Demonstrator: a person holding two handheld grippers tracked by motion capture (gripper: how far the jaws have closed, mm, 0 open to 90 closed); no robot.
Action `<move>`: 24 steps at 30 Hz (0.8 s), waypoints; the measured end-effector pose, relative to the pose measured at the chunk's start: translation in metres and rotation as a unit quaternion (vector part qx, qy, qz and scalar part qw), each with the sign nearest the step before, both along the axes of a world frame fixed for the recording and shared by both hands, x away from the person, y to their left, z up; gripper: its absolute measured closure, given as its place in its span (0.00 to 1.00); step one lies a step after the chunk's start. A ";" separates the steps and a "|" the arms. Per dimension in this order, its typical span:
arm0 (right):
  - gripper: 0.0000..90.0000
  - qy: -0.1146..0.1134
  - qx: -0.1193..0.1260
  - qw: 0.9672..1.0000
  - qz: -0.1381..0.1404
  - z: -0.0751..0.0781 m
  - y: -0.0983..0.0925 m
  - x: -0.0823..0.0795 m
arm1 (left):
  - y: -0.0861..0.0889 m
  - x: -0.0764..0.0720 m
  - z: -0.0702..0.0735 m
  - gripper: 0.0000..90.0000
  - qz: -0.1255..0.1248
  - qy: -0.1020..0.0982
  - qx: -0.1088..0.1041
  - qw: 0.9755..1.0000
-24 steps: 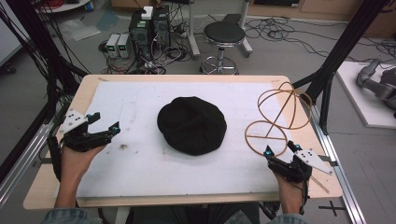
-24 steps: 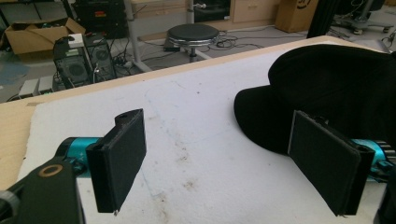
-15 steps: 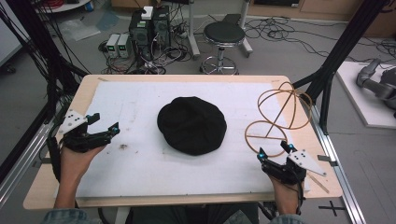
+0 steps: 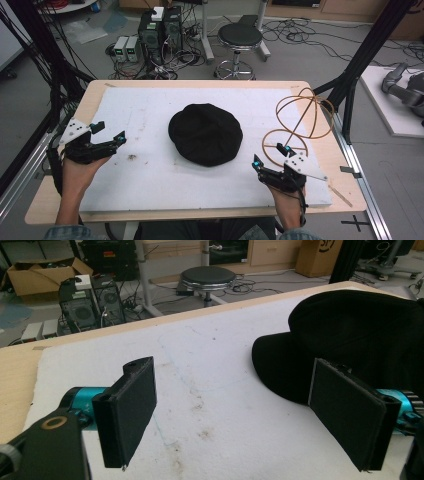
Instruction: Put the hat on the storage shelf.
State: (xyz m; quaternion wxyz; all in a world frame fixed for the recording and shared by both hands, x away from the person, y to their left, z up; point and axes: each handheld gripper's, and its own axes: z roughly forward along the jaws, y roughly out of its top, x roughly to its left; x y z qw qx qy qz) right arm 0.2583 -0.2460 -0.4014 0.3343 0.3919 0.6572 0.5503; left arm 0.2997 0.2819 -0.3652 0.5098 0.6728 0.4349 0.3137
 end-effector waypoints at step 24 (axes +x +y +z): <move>0.16 0.028 -0.005 0.998 0.055 0.004 0.076 0.078 | 0.003 0.001 0.001 0.22 -0.002 0.002 -0.005 1.000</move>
